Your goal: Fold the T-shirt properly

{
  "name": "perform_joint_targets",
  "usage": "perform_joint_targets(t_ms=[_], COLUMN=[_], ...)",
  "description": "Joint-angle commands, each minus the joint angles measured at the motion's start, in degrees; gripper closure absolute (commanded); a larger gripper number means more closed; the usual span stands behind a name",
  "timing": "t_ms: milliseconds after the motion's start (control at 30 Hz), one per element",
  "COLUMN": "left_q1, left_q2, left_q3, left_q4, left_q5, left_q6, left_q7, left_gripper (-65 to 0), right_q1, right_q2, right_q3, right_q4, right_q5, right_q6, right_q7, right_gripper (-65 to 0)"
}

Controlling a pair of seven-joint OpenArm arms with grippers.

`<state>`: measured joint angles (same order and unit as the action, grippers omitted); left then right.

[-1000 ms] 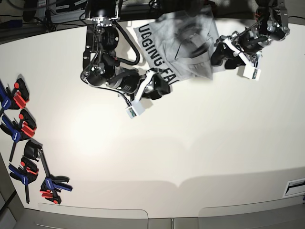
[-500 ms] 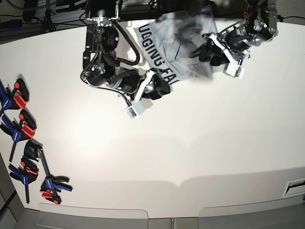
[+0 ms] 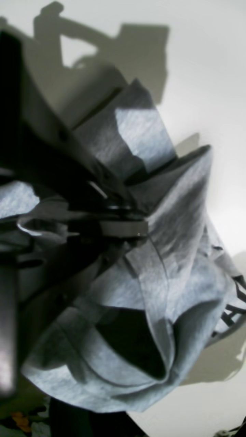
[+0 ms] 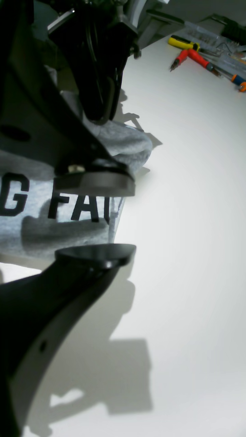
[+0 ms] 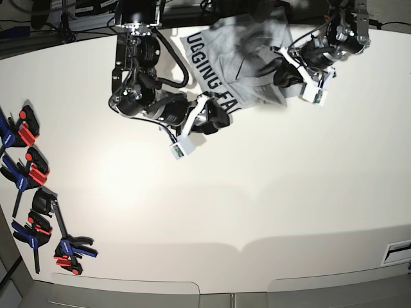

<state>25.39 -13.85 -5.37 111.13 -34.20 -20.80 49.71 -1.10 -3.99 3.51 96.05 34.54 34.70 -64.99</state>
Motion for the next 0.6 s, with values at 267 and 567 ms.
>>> perform_joint_targets(t_ms=[267,567], left_q1=[0.02,0.50], left_q2=[-0.48,-0.50], left_q3=[-0.33,-0.33], left_q4=[4.22,7.89], left_q5=[3.45,14.64], left_q6=[2.27,5.88], left_q7=[-1.40,-1.20], left_gripper=[0.0,0.0], right_q1=[0.92,0.92], right_q2=[-0.15,-0.15], right_q3=[-0.04,-0.04], right_q4=[0.90,0.90], right_q5=[1.57,1.40], right_q6=[0.22,0.22], right_q7=[1.16,1.18], right_gripper=[-21.2,-21.2])
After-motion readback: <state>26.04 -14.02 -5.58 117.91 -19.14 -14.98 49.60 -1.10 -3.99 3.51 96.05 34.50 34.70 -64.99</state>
